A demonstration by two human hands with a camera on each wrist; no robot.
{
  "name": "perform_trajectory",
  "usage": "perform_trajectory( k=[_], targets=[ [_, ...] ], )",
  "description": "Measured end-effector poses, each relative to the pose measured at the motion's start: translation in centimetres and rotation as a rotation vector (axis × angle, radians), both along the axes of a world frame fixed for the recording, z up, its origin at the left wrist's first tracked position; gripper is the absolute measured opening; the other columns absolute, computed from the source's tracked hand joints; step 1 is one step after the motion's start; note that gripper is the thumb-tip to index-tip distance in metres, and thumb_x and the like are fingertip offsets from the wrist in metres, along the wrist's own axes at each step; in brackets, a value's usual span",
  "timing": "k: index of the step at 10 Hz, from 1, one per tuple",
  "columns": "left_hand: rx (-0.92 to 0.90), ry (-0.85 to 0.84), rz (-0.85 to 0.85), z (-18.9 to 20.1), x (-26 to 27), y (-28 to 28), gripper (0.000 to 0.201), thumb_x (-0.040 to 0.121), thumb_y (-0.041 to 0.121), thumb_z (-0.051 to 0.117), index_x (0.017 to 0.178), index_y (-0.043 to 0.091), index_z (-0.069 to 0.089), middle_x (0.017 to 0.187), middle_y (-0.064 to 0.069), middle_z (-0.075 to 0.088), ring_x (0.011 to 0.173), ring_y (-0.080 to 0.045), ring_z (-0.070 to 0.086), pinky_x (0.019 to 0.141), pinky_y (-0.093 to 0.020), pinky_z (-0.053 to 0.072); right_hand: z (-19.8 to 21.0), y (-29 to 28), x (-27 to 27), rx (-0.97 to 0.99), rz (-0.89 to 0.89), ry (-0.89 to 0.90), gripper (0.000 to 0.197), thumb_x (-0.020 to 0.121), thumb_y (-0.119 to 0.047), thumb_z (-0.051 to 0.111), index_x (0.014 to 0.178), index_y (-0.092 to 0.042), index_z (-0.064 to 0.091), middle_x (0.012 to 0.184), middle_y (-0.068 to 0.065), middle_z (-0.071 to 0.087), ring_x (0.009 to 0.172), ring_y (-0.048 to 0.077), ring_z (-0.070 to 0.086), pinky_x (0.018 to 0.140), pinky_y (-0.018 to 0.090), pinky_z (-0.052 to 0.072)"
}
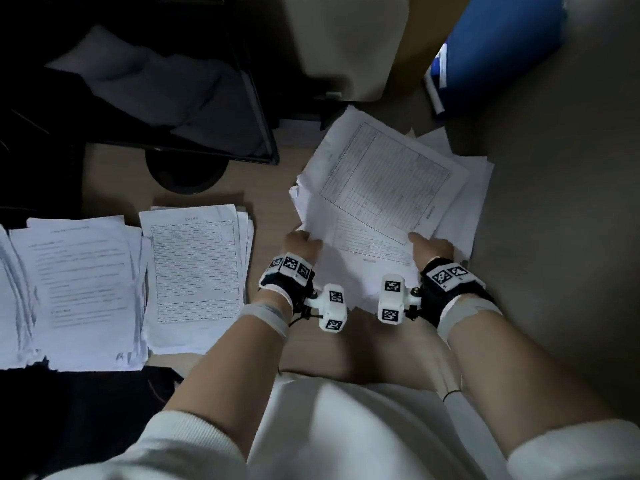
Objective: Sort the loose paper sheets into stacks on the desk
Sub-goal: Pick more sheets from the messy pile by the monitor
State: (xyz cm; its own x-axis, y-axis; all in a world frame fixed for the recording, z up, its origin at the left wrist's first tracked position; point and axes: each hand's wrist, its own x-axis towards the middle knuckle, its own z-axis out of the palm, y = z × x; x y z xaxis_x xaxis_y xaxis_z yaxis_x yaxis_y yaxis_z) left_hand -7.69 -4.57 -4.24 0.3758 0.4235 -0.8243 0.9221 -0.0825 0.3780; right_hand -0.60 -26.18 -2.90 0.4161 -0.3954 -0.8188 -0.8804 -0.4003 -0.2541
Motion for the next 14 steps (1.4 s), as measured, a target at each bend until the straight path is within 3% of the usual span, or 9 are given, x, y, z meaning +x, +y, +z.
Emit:
perform_trajectory(
  k=[1, 2, 3, 5, 6, 8, 9, 11, 14],
  targets=[
    [-0.108, 0.023, 0.05, 0.2, -1.1, -0.5, 0.009, 0.081, 0.01, 0.068, 0.09, 0.01, 0.067, 0.09, -0.016, 0.065, 0.087, -0.033, 0.065, 0.087, -0.044, 0.058, 0.7, 0.0, 0.2, -0.036, 0.156, 0.004, 0.03, 0.1, -0.027, 0.047, 0.082, -0.006, 0.059, 0.096, 0.012, 0.057, 0.072, 0.021, 0.052, 0.073, 0.029, 0.039],
    [-0.066, -0.01, 0.182, 0.5, -1.9, 0.0, 0.009, 0.084, 0.009, 0.062, 0.075, 0.011, 0.061, 0.076, -0.009, 0.063, 0.08, -0.03, 0.063, 0.084, -0.049, 0.059, 0.3, -0.6, 0.1, -0.099, 0.203, -0.02, 0.033, 0.101, -0.02, 0.045, 0.129, -0.003, 0.052, 0.122, 0.016, 0.06, 0.111, 0.029, 0.059, 0.083, 0.032, 0.045],
    [-0.076, -0.032, 0.213, 0.8, -2.5, 0.1, 0.025, 0.09, 0.006, 0.058, 0.113, -0.001, 0.063, 0.099, -0.017, 0.065, 0.085, -0.029, 0.063, 0.084, -0.044, 0.06, 1.2, -0.5, -1.2, -0.164, 0.286, 0.028, 0.033, 0.099, -0.02, 0.047, 0.123, 0.001, 0.056, 0.124, 0.021, 0.061, 0.113, 0.034, 0.06, 0.087, 0.037, 0.052],
    [-0.211, 0.015, 0.166, 1.9, -3.4, -2.2, 0.024, 0.089, 0.008, 0.058, 0.112, 0.0, 0.06, 0.101, -0.013, 0.056, 0.084, -0.029, 0.057, 0.089, -0.05, 0.057, 3.8, 1.2, -5.9, 0.331, 0.061, 0.203, 0.021, 0.093, -0.019, 0.061, 0.09, 0.002, 0.062, 0.087, 0.014, 0.072, 0.042, 0.016, 0.052, 0.035, 0.016, 0.032],
    [-0.192, -0.058, 0.288, 2.1, -3.0, -2.4, 0.036, 0.073, 0.03, 0.069, 0.095, 0.004, 0.057, 0.098, -0.012, 0.062, 0.086, -0.028, 0.06, 0.093, -0.056, 0.054, 5.0, 1.2, -5.9, 0.386, 0.247, 0.23, 0.05, 0.091, -0.045, 0.065, 0.097, 0.004, 0.067, 0.087, 0.01, 0.077, 0.06, 0.018, 0.062, 0.037, 0.017, 0.034],
    [-0.006, -0.042, 0.001, 0.7, -2.0, -3.0, 0.055, 0.088, 0.021, 0.068, 0.136, 0.003, 0.048, 0.13, -0.015, 0.062, 0.114, -0.032, 0.062, 0.084, -0.029, 0.049, 3.6, -0.3, -1.8, 0.092, 0.333, -0.064, 0.038, 0.088, -0.042, 0.062, 0.09, -0.004, 0.067, 0.101, 0.012, 0.072, 0.073, 0.024, 0.059, 0.067, 0.034, 0.049],
    [-0.053, 0.039, -0.076, 0.6, -1.9, -2.4, 0.041, 0.095, 0.008, 0.055, 0.135, -0.002, 0.053, 0.135, -0.021, 0.058, 0.122, -0.035, 0.057, 0.095, -0.035, 0.049, 2.4, -0.8, -0.8, -0.048, 0.41, -0.151, 0.066, 0.086, -0.042, 0.065, 0.141, -0.01, 0.045, 0.143, 0.012, 0.049, 0.127, 0.032, 0.048, 0.106, 0.042, 0.041],
    [-0.04, 0.057, -0.001, 0.9, -3.5, -1.4, 0.036, 0.086, 0.016, 0.067, 0.117, -0.001, 0.061, 0.104, -0.008, 0.063, 0.08, -0.021, 0.057, 0.064, -0.026, 0.043, 0.6, 1.6, -1.6, 0.091, 0.301, -0.047, 0.101, 0.085, -0.036, 0.072, 0.153, -0.001, 0.006, 0.153, 0.017, 0.033, 0.134, 0.034, 0.042, 0.101, 0.036, 0.039],
    [-0.137, 0.018, 0.019, 1.7, -0.7, -3.6, 0.032, 0.083, 0.02, 0.07, 0.11, 0.006, 0.061, 0.112, -0.013, 0.066, 0.096, -0.028, 0.062, 0.082, -0.034, 0.053, 0.8, 0.0, -0.3, 0.105, 0.477, -0.115, 0.03, 0.098, -0.006, 0.042, 0.122, 0.003, 0.056, 0.125, 0.018, 0.061, 0.1, 0.027, 0.057, 0.081, 0.025, 0.039]
  ],
)
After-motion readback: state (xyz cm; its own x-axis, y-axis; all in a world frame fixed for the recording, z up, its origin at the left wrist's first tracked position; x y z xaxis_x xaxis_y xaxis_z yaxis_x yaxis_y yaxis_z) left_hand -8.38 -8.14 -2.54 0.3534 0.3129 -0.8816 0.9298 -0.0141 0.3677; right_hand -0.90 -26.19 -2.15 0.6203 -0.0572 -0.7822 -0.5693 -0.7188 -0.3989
